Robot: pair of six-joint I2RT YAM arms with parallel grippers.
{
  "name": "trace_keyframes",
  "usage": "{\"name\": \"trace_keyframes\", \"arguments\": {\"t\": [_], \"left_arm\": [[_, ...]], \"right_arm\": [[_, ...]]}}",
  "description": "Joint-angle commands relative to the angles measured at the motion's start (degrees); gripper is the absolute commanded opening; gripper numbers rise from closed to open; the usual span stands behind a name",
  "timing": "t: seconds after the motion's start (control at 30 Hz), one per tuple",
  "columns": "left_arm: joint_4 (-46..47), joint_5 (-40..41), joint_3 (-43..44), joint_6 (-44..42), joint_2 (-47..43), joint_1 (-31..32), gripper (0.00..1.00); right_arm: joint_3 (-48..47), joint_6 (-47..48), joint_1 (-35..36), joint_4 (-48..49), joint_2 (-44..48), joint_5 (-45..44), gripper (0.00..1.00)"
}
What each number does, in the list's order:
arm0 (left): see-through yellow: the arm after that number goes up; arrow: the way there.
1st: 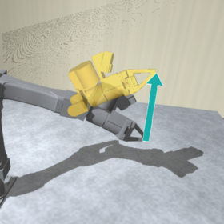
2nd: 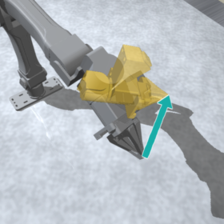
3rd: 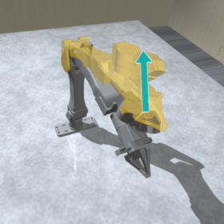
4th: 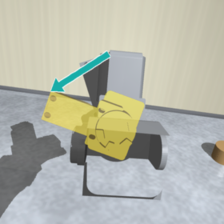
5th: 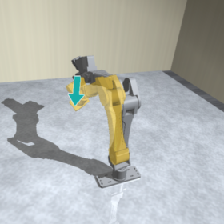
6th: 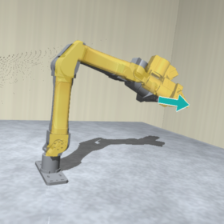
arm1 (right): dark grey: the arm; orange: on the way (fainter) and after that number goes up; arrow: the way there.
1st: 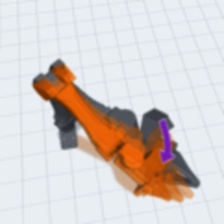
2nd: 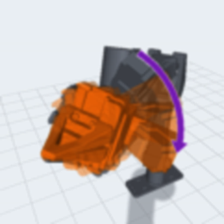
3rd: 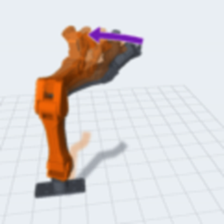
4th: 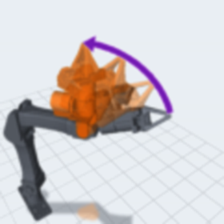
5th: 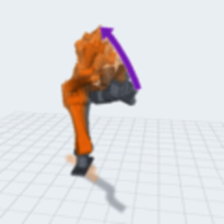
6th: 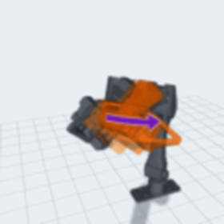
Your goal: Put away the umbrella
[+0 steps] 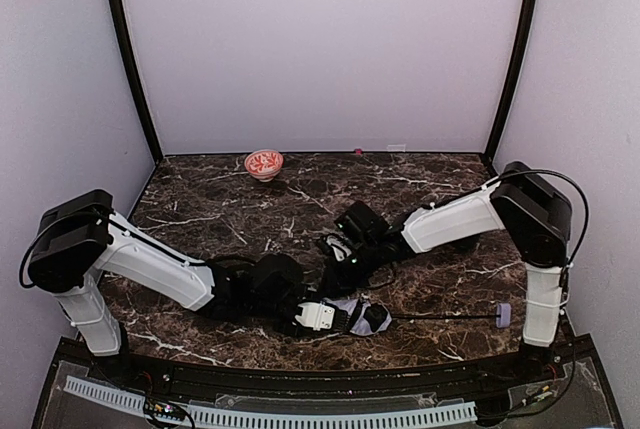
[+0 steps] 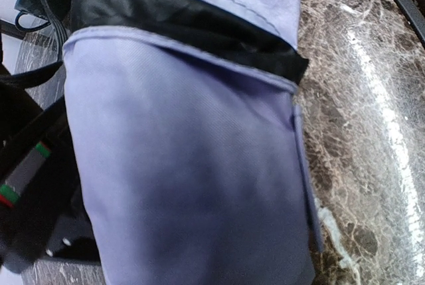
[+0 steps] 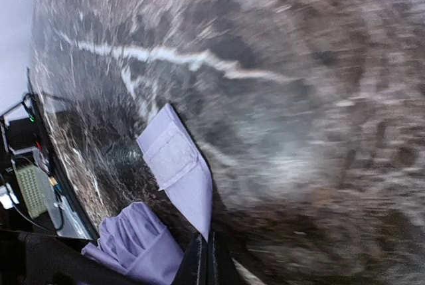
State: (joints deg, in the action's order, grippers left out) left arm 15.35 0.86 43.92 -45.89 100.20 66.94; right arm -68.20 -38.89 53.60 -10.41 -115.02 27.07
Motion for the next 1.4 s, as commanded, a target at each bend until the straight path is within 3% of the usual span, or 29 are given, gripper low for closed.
{"name": "trace_keyframes", "arguments": {"t": [0.0, 0.27, 0.5, 0.73, 0.87, 1.0, 1.07, 1.17, 1.37], "left_arm": [[-12.59, 0.97, -2.83, -0.99, 2.44, 0.59, 0.0], [-13.21, 0.58, -4.28, -0.65, -1.13, 1.34, 0.0], [-15.95, -0.69, -2.58, -3.13, 0.3, 1.32, 0.0], [-18.11, -10.15, -0.3, -0.64, 0.28, -0.11, 0.0], [-20.35, -17.65, 2.01, 3.35, 2.04, -5.27, 0.0], [-19.93, -19.55, 4.27, 4.74, 2.56, -7.69, 0.0], [-21.37, -19.29, 5.19, 3.47, 3.64, -7.62, 0.0], [-23.87, -16.87, 5.42, -0.13, 4.6, -7.18, 0.0], [-25.94, -16.56, 6.19, -5.56, 4.32, -5.86, 0.0]], "right_arm": [[5.98, -3.37, -4.6, 14.3, 4.16, 4.7, 0.0], [12.04, -1.15, -11.51, 31.68, 8.7, 4.57, 0.0], [14.39, 1.89, -15.8, 36.87, 11.44, 4.38, 0.0], [14.37, 6.27, -20.12, 42.88, 10.58, 0.85, 0.0], [15.16, 7.0, -19.93, 47.54, 11.39, 2.03, 0.0], [14.95, 6.09, -18.54, 39.9, 14.46, -2.24, 0.0], [12.12, 1.57, -18.45, 30.0, 14.76, -5.87, 0.0], [11.39, 3.34, -17.46, 17.58, 14.52, -11.9, 0.0], [10.97, 6.74, -16.62, 7.98, 13.25, -20.59, 0.0]]}}
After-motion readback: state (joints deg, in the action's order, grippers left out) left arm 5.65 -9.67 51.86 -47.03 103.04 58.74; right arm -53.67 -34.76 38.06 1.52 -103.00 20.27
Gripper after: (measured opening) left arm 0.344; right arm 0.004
